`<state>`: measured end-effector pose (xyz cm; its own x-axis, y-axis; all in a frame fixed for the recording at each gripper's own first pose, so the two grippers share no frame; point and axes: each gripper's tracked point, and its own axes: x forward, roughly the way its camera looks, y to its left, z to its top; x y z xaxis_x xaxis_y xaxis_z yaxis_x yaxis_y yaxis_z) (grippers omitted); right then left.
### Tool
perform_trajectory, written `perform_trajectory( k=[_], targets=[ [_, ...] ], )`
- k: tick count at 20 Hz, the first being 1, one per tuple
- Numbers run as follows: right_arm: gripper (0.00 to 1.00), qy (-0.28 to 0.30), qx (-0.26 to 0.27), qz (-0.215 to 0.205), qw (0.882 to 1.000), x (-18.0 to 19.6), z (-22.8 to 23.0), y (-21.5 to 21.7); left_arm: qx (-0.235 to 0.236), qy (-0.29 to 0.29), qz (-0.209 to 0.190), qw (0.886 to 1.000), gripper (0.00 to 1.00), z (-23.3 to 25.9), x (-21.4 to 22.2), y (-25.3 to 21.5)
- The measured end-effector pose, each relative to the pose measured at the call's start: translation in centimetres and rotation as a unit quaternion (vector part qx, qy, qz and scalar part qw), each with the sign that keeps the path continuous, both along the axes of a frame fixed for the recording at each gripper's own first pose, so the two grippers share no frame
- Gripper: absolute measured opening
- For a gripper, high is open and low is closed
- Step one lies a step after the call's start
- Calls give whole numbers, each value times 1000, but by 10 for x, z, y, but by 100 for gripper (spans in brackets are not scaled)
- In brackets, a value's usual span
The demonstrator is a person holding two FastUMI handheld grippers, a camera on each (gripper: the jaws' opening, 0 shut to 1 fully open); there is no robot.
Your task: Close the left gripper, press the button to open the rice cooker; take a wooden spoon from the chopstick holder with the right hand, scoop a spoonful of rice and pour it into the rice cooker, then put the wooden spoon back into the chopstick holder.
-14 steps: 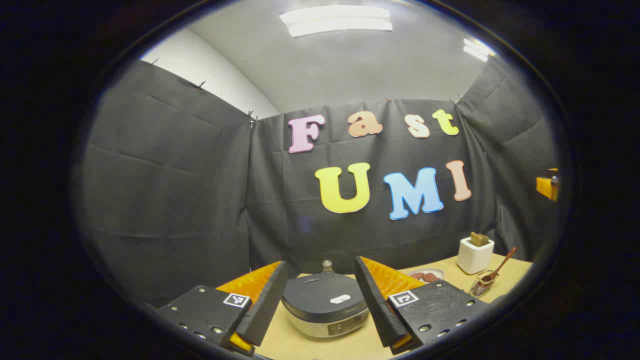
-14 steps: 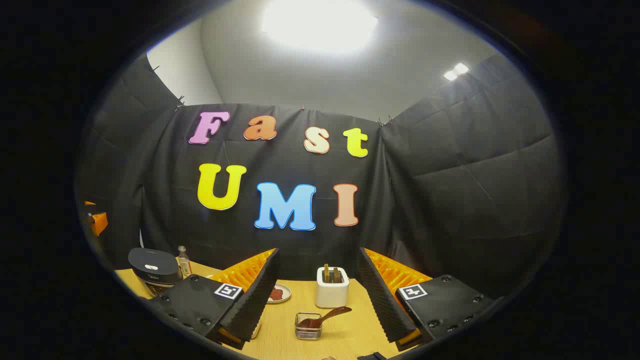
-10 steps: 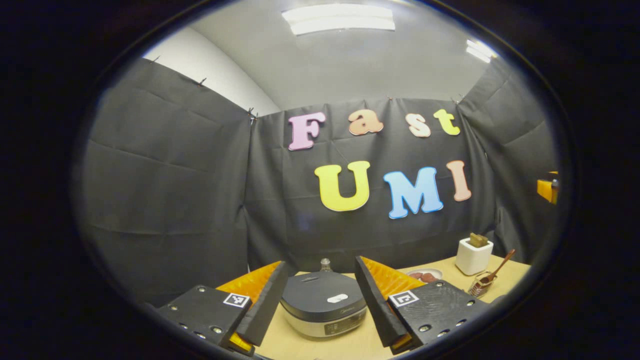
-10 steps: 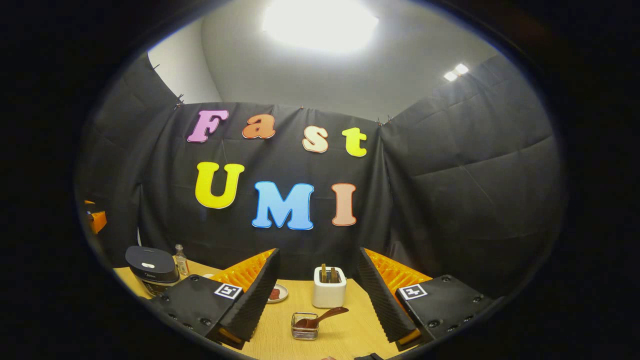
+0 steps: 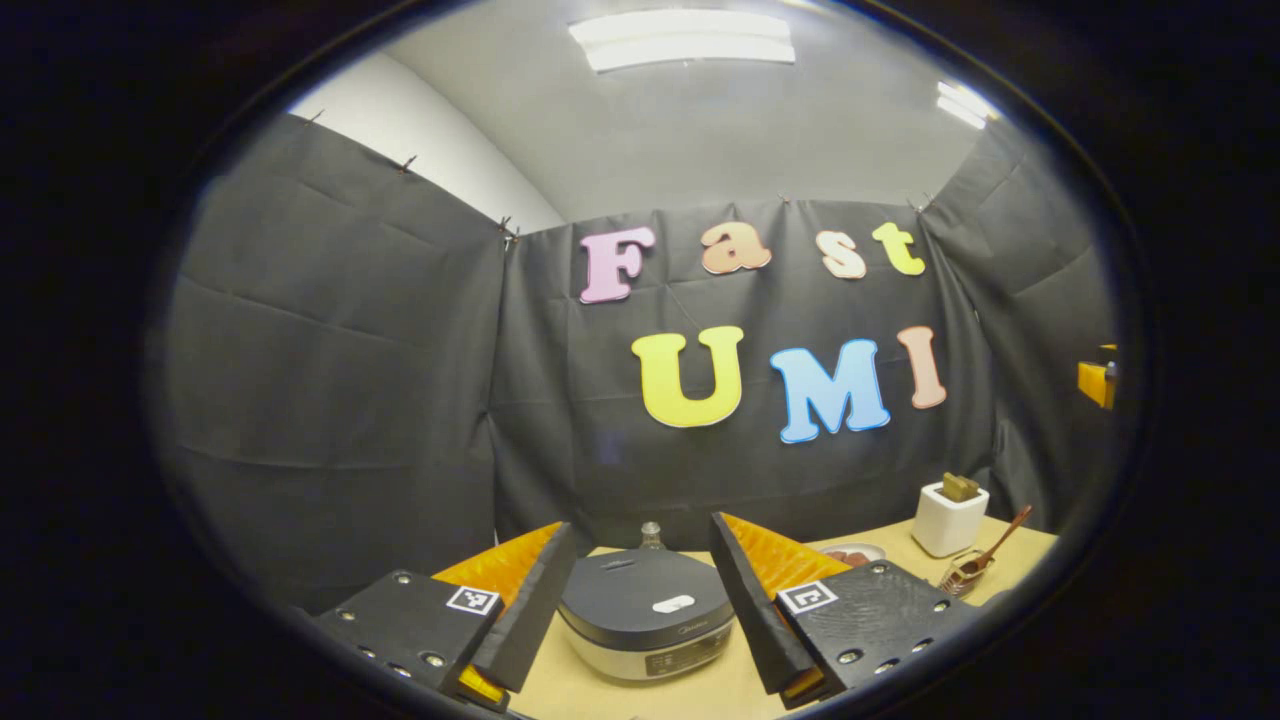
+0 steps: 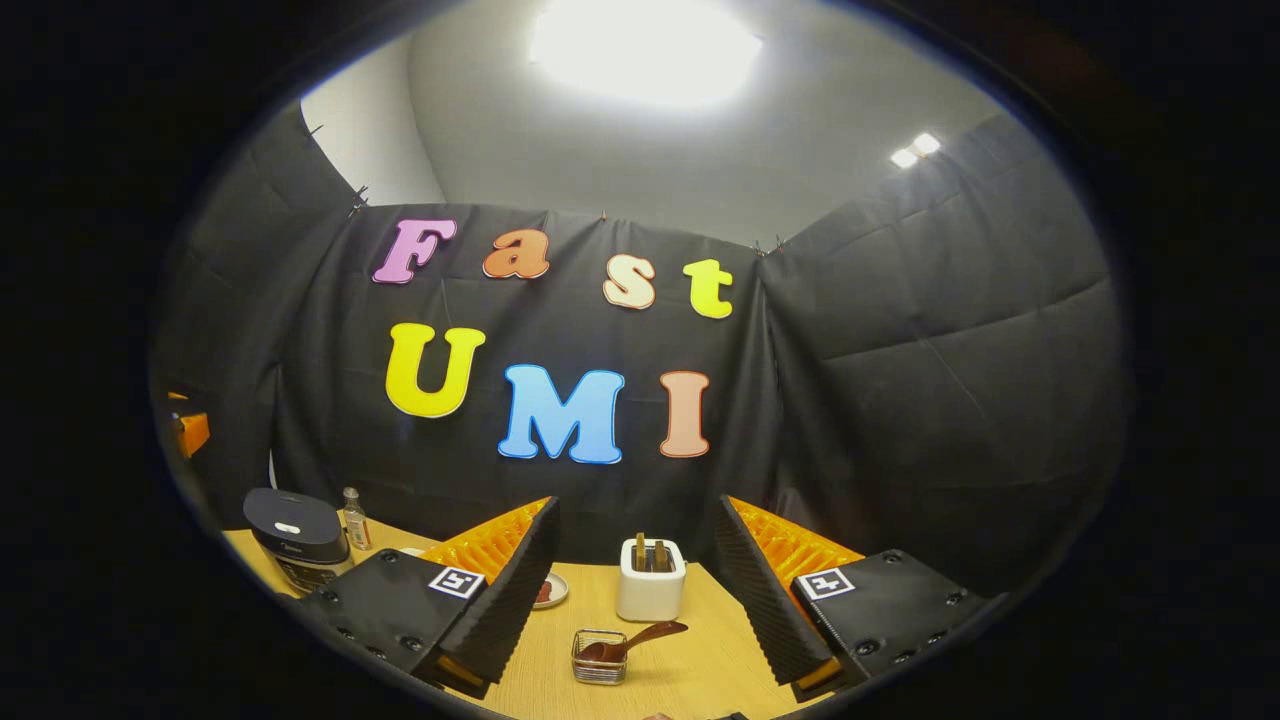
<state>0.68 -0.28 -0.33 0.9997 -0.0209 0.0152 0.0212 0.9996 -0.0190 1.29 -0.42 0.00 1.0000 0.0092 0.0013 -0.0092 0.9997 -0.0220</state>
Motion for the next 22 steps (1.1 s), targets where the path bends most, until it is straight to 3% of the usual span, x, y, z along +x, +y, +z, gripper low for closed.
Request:
perform_trajectory(
  k=[16, 22],
  targets=[
    [98, -4, -7, 29, 1000, 10, -15, -18, -7, -15, -2, 1000, 85, 17, -6, -37],
    [97, 0, 10, 50, 999, 8, -23, -19, -17, -18, 25, 999, 84, 25, 1, -21]
  ],
)
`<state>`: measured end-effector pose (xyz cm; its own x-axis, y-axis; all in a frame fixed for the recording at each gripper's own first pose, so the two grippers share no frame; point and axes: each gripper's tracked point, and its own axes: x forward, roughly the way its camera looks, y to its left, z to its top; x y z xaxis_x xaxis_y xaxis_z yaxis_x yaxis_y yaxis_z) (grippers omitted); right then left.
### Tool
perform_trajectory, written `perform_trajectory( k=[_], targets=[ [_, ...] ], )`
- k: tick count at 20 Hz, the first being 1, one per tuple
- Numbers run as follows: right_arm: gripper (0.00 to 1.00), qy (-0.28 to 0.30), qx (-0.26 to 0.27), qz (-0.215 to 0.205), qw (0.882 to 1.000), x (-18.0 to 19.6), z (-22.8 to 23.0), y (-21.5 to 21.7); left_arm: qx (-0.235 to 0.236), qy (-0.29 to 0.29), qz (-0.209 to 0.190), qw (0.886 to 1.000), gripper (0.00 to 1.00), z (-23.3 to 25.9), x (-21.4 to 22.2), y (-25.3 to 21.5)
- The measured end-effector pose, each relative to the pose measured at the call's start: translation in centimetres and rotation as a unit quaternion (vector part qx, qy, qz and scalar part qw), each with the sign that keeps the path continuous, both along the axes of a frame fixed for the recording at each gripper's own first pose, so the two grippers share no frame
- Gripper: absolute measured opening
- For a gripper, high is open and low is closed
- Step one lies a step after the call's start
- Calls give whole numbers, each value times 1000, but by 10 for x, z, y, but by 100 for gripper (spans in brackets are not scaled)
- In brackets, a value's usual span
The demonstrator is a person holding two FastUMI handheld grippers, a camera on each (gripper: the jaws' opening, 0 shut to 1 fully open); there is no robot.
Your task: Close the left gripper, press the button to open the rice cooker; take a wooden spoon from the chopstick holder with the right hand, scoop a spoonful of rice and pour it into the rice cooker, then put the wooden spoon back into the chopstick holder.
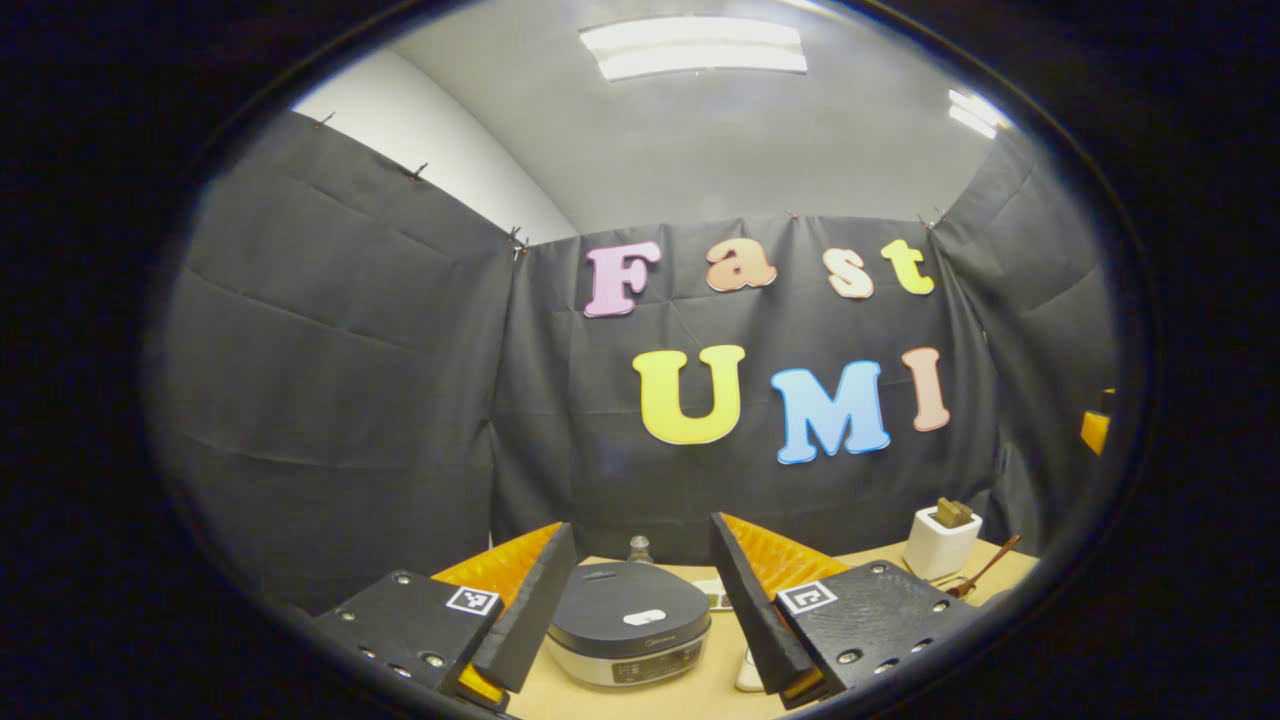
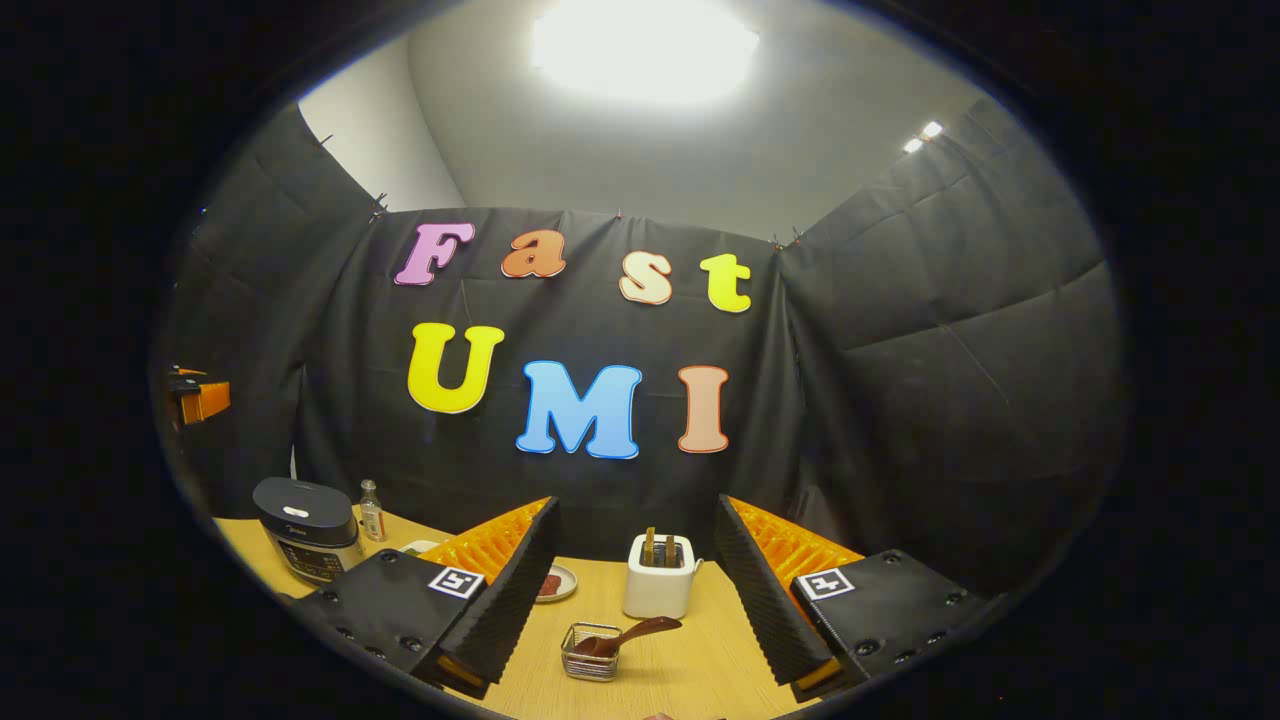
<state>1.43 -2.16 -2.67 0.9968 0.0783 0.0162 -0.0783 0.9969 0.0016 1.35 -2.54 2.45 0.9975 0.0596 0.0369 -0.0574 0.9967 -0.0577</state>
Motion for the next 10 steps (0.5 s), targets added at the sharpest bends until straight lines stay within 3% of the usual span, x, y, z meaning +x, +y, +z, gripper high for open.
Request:
perform_trajectory(
  k=[3, 6, 7, 10],
  targets=[
    [97, 3, -2, 0, 1000, 4, -3, 1, 2, 7, -4, 1000, 85, -8, 13, 5],
    [98, 13, 3, -14, 1000, 8, -7, 1, -4, 15, -33, 999, 67, -18, 33, 0],
    [98, 12, 6, -15, 1000, 9, -6, 4, -1, 16, -41, 999, 67, -23, 43, 2],
    [98, 12, -4, -29, 999, 15, -6, 4, -5, 25, -65, 998, 34, -35, 63, -4]
  ],
)
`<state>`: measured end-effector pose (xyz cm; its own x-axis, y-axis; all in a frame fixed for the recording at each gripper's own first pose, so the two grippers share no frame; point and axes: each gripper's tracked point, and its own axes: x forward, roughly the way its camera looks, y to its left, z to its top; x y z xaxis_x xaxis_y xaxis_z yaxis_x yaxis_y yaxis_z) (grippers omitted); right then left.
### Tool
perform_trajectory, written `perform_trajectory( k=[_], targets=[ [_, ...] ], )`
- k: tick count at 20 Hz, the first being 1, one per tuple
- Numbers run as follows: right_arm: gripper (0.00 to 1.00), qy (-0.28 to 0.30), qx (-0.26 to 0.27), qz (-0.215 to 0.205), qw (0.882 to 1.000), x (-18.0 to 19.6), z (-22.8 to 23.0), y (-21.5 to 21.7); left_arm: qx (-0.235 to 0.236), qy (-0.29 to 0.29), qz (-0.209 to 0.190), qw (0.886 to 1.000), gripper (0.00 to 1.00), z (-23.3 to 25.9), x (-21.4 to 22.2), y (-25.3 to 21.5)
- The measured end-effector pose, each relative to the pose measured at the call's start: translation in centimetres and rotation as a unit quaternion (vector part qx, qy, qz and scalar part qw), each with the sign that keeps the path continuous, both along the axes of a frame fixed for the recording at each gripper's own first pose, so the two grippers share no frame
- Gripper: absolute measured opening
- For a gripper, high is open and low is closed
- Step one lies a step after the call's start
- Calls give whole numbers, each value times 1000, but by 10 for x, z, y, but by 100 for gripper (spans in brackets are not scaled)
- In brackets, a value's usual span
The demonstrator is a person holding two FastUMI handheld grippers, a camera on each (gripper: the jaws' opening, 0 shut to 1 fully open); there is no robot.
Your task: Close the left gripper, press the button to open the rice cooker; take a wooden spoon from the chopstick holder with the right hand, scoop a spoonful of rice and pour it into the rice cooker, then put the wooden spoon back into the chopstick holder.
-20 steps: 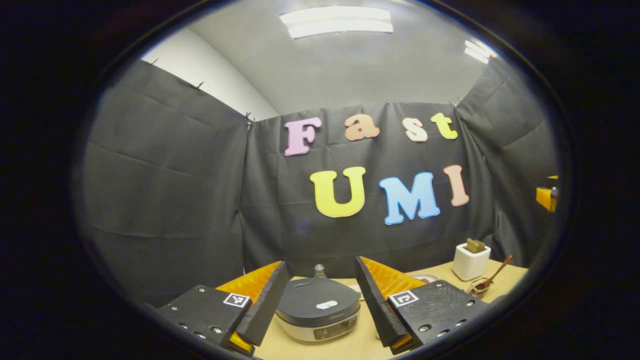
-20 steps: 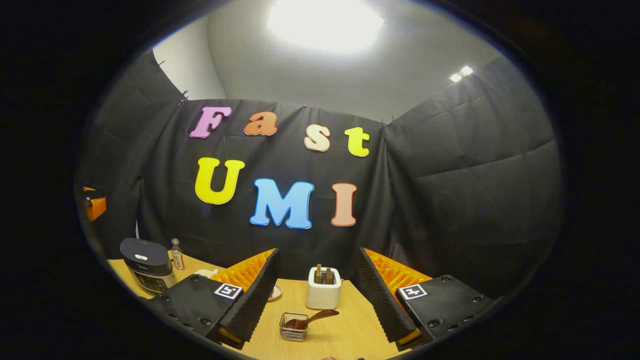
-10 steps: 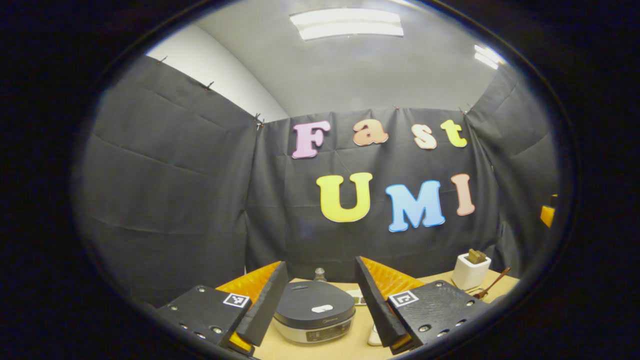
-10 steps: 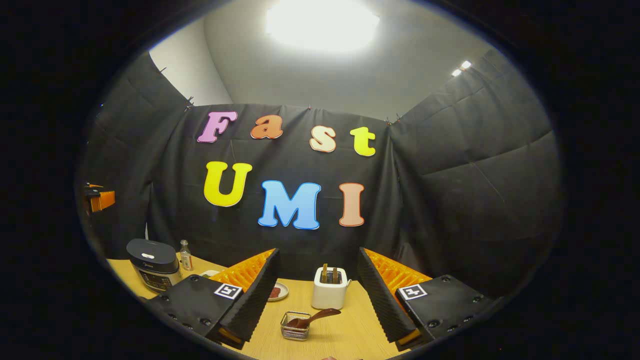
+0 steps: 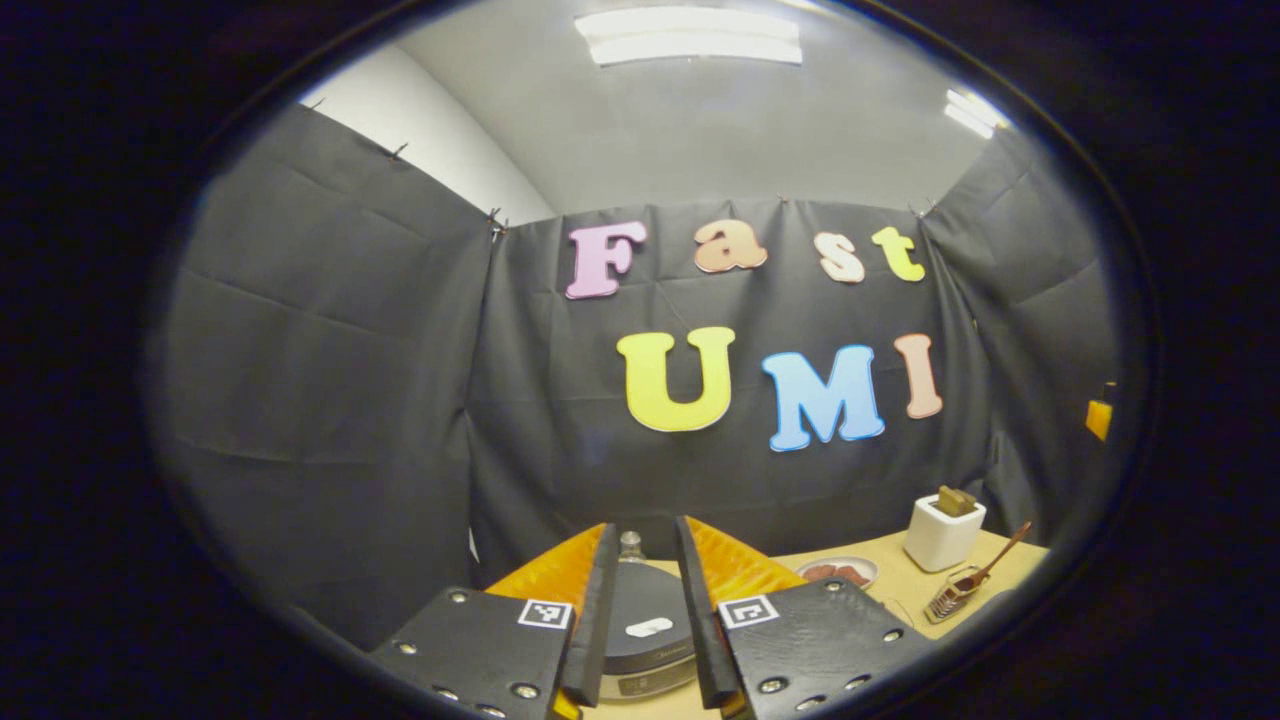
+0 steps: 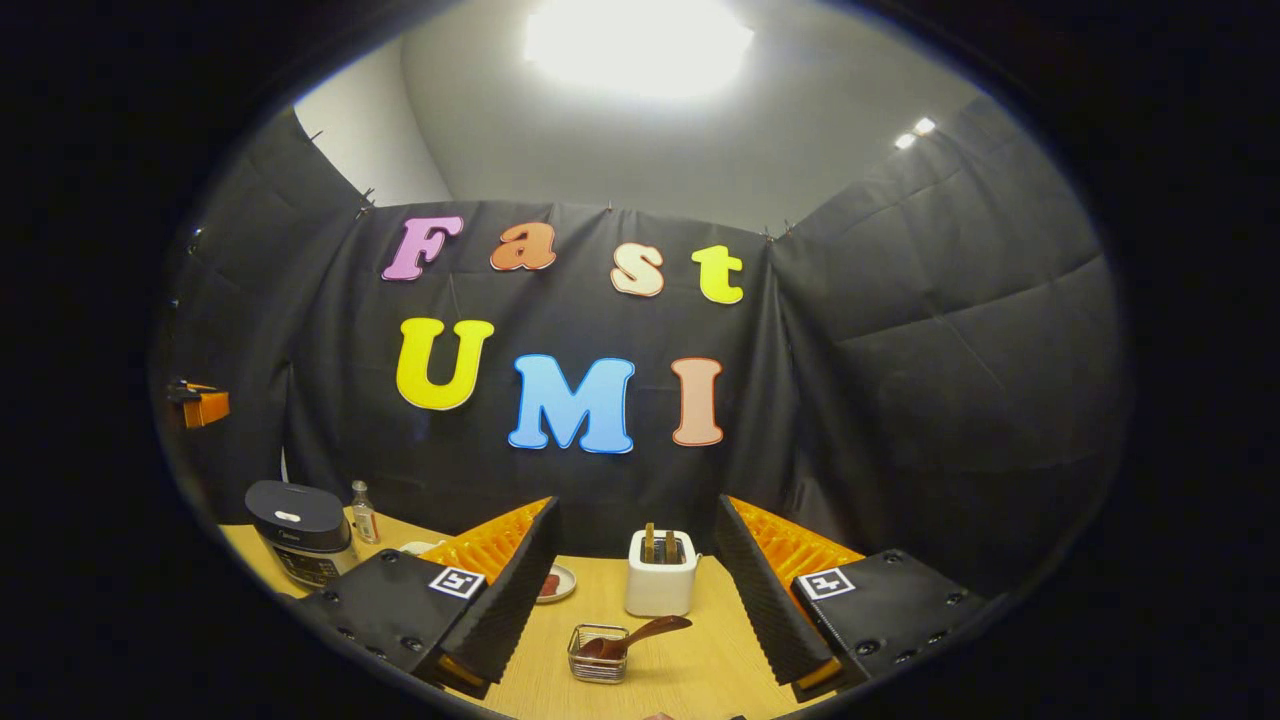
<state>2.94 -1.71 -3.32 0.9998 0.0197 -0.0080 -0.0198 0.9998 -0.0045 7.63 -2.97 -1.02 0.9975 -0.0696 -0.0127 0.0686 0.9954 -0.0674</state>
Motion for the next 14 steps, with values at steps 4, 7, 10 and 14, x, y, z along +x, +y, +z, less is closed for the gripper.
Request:
perform_trajectory(
  k=[4, 7, 10, 14],
  targets=[
    [98, 3, 5, -11, 1000, 4, 2, 9, 13, 2, -8, 1000, 19, -14, 22, 8],
    [98, 5, -1, -18, 1000, 9, 0, 13, 16, 7, 10, 1000, 4, -26, 33, 25],
    [98, 6, -2, -27, 1000, 12, 2, 19, -6, 35, -2, 999, 3, -60, 55, 19],
    [98, 10, -10, -38, 999, 20, -1, 24, -17, 73, -12, 997, 3, -105, 82, 18]
  ],
)
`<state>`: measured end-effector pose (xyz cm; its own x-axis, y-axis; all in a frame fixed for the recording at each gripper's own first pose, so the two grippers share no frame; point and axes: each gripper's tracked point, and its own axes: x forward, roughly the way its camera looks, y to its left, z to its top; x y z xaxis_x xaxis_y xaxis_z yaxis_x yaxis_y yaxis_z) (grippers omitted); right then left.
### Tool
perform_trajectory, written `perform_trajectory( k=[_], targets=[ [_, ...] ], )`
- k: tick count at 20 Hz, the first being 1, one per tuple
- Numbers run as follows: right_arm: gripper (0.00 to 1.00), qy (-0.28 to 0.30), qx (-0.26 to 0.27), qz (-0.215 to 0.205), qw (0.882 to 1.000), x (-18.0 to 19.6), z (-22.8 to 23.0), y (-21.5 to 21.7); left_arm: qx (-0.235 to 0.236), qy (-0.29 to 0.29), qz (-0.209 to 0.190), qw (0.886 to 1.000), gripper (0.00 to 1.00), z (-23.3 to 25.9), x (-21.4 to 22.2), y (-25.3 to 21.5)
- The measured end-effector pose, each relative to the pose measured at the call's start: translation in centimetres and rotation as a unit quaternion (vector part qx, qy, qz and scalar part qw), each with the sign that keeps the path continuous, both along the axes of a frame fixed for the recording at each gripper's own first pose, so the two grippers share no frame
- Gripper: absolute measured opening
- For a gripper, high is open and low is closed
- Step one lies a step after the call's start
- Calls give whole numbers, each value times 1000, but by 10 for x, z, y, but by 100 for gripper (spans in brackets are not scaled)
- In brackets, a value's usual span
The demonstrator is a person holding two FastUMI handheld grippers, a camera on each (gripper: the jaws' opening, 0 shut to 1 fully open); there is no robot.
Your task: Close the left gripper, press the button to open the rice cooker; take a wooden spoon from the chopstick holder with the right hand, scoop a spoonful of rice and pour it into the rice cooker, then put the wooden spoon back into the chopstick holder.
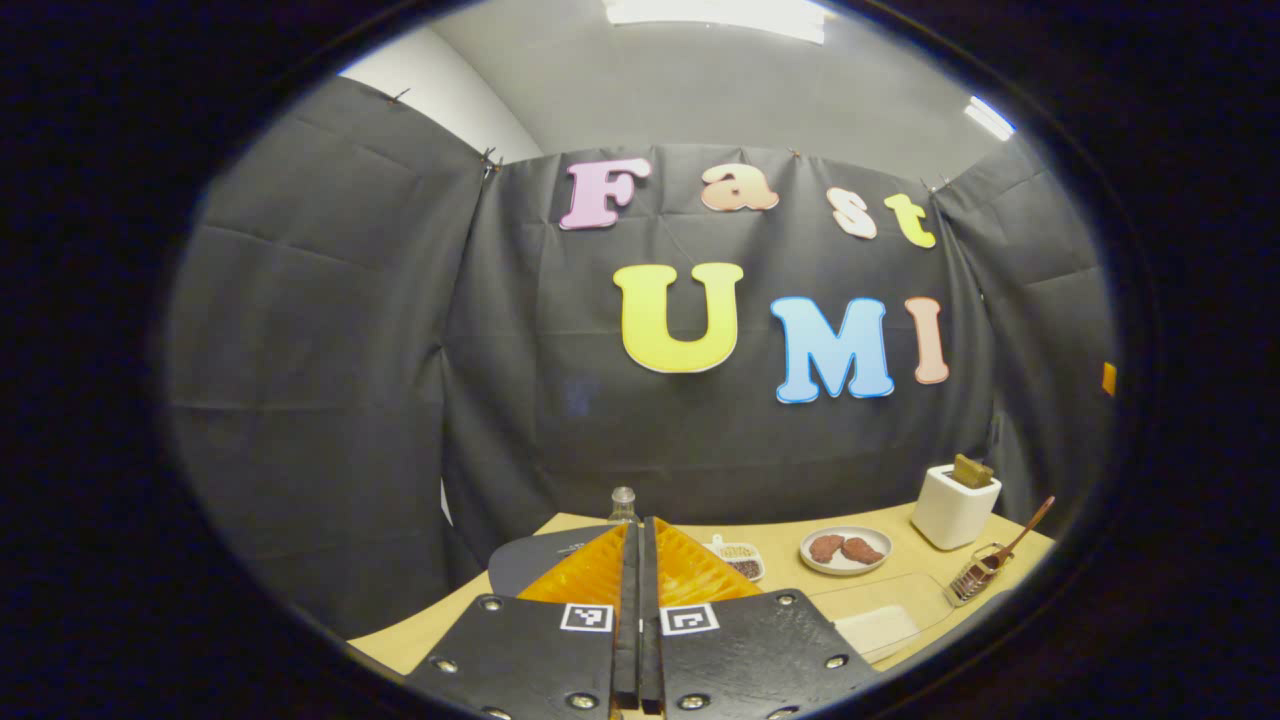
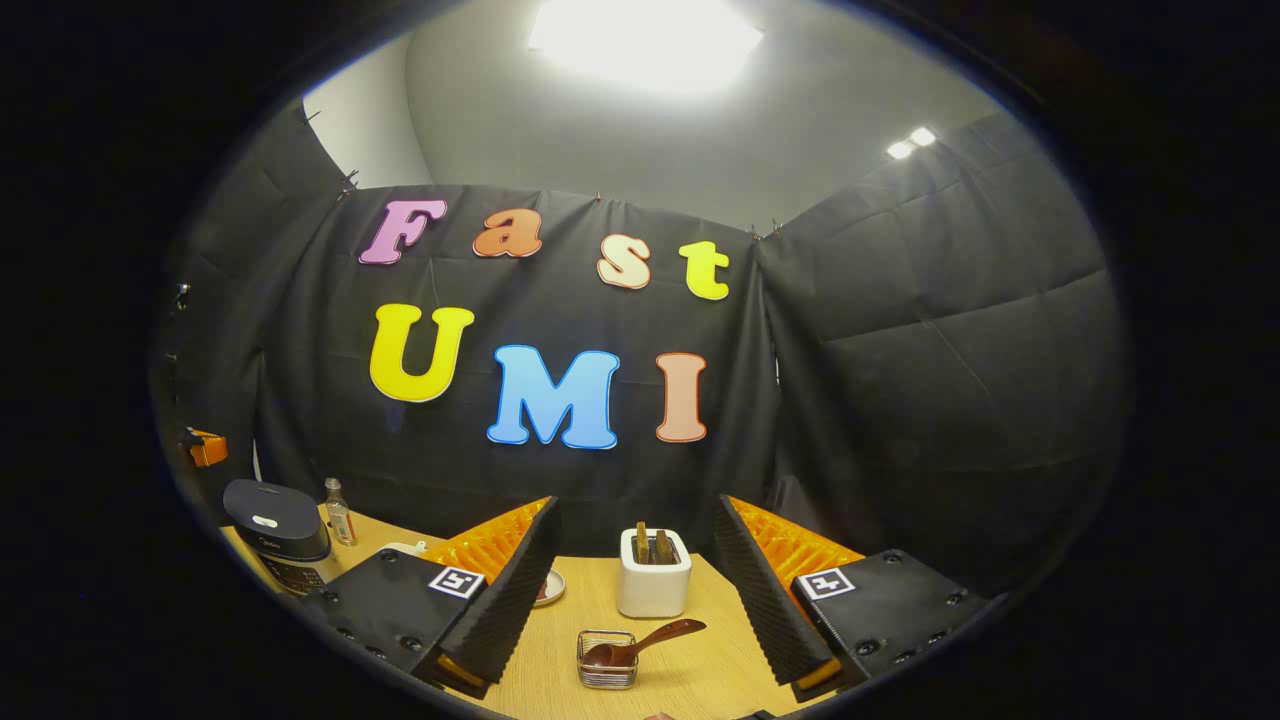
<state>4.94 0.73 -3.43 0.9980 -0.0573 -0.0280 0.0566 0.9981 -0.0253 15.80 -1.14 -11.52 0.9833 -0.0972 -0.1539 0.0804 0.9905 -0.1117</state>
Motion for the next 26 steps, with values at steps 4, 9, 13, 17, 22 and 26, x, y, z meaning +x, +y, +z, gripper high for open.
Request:
perform_trajectory(
  k=[4, 9, 13, 17, 22, 26],
  targets=[
    [98, 13, -2, -8, 1000, 13, -6, 6, 5, 42, -21, 999, 3, -47, 21, -10],
    [97, 30, -10, -10, 999, 25, -14, 16, 7, 82, -49, 995, 3, -98, 29, -26],
    [98, 30, -35, 2, 999, 33, -12, 27, 9, 97, -55, 994, 3, -118, 29, -31],
    [97, 30, -54, 17, 998, 36, -12, 35, 18, 93, -50, 994, 3, -125, 26, -34],
    [98, 39, -49, 30, 998, 38, -14, 39, 11, 115, -20, 993, 4, -133, 22, -34],
    [98, 31, -27, 35, 999, 42, -9, 38, 63, 120, -13, 991, 2, -138, 20, -38]
  ],
)
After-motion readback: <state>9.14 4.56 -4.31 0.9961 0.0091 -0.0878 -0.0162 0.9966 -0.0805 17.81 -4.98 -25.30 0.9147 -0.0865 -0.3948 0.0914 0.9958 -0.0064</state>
